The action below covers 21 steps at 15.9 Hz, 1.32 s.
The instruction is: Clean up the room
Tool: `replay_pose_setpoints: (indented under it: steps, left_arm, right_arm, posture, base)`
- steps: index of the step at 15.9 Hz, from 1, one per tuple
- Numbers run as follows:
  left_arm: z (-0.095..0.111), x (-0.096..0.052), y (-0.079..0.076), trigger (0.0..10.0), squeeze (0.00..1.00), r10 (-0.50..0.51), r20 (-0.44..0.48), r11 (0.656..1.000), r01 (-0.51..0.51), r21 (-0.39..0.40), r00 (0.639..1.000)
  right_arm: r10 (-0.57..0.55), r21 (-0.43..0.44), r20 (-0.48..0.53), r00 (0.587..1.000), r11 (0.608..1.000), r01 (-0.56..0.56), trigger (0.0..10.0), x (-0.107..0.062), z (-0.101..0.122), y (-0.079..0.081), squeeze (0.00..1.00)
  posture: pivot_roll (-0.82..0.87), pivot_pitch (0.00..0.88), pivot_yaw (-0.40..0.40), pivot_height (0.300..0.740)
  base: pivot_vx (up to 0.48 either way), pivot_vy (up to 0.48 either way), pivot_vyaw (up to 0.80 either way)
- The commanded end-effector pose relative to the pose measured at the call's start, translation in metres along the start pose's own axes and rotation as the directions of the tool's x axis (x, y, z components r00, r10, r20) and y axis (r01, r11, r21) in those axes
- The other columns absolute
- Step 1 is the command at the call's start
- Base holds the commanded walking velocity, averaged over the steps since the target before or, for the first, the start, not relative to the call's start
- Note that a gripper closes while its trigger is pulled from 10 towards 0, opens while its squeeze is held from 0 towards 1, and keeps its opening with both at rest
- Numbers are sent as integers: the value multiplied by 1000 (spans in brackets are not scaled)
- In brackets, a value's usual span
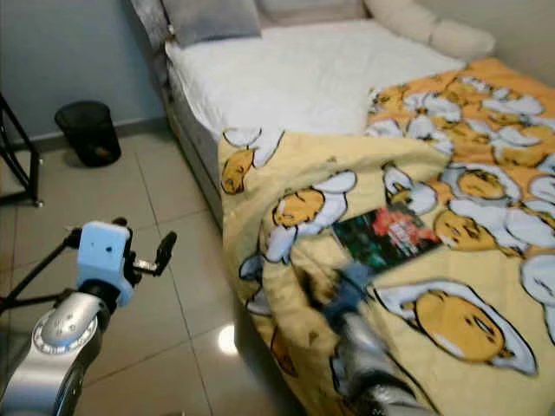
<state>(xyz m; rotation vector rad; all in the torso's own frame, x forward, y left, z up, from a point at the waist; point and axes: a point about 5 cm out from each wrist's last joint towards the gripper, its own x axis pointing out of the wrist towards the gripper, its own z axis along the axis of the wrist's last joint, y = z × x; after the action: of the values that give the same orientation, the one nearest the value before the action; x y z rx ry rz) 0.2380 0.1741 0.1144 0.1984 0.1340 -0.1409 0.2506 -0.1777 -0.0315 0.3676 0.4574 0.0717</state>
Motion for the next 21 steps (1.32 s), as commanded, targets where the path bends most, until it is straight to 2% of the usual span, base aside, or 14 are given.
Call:
replay_pose_setpoints:
  steps: [1, 3, 6, 8, 9, 10, 11, 12, 13, 16, 17, 18, 19, 21]
  left_arm:
    - [-1, -2, -2, 10000, 733, -13, -10, 1000, 13, -1, 1000]
    - [0, -2, -3, 10000, 729, -19, -8, 1000, 19, -2, 1000]
    - [0, -5, -4, 10000, 718, -23, -11, 1000, 23, 10, 1000]
    - [1, -5, -4, 10000, 714, -31, -10, 999, 32, 13, 999]
    - [2, -4, -5, 10000, 706, -41, -9, 999, 41, 23, 999]
    - [3, -1, -5, 10000, 706, -52, -6, 998, 52, 33, 999]
    - [4, 0, -5, 10000, 702, -53, -4, 998, 54, 36, 999]
    - [5, 1, -5, 10000, 702, -57, -1, 998, 57, 39, 998]
    - [6, 2, -4, 10000, 706, -67, 1, 997, 67, 46, 998]
    - [6, 5, -4, 10000, 702, -77, 1, 996, 77, 54, 997]
    - [6, 6, -4, 10000, 702, -86, 3, 994, 85, 61, 996]
    - [7, 7, -5, 10000, 706, -92, 4, 994, 91, 64, 996]
    - [7, 8, -5, 10000, 706, -94, 4, 993, 93, 65, 996]
    - [6, 8, -7, 10000, 702, -116, 1, 990, 116, 80, 993]
  right_arm:
    - [-14, 30, 13, 1000, 999, 13, 10000, -6, -3, -10, 0]
    - [-63, 52, 15, 998, 997, 62, 10000, -12, -3, -23, 0]
    - [-62, 103, 42, 997, 993, 57, 10000, -14, 0, -27, 0]
    - [11, 84, 152, 988, 996, -24, 10000, -12, 26, -34, 0]
    - [141, 5, 231, 963, 989, -147, 10000, -4, 54, -27, 0]
    - [221, -58, 203, 954, 975, -213, 10000, -1, 58, -19, 0]
    - [301, -132, 274, 913, 952, -275, 10000, 7, 78, 7, 0]
    - [420, -214, 381, 824, 907, -363, 10000, 2, 112, 59, 0]
    - [488, -246, 412, 769, 873, -422, 10000, -10, 130, 90, 0]
    - [543, -272, 395, 741, 840, -470, 10000, -13, 134, 97, 0]
    - [548, -274, 386, 742, 836, -475, 10000, -16, 136, 100, 0]
    - [505, -246, 378, 776, 863, -442, 10000, -23, 138, 101, 0]
    - [484, -231, 375, 791, 875, -426, 10000, -25, 138, 101, 0]
    - [315, -170, 371, 874, 948, -269, 10000, -17, 140, 86, 0]
  posture:
    - [18, 0, -38, 740]
    - [17, 0, -41, 740]
    - [16, 0, -47, 740]
    - [17, 0, -48, 740]
    - [15, 0, -45, 740]
    - [15, 0, -43, 740]
    - [15, 0, -42, 740]
    - [15, 0, -41, 740]
    - [14, 0, -39, 740]
    - [13, 0, -37, 740]
    - [14, 0, -36, 740]
    - [16, 0, -37, 740]
    - [16, 0, -37, 740]
    - [18, 0, -38, 740]
  base:
    - [337, 0, 0]
    - [315, 0, 0]
    - [91, 0, 0]
    - [0, 0, 0]
    - [0, 0, 0]
    - [0, 0, 0]
    - [0, 0, 0]
    - [0, 0, 0]
    - [0, 0, 0]
    - [0, 0, 0]
    - [0, 0, 0]
    - [0, 0, 0]
    - [0, 0, 0]
    - [0, 0, 0]
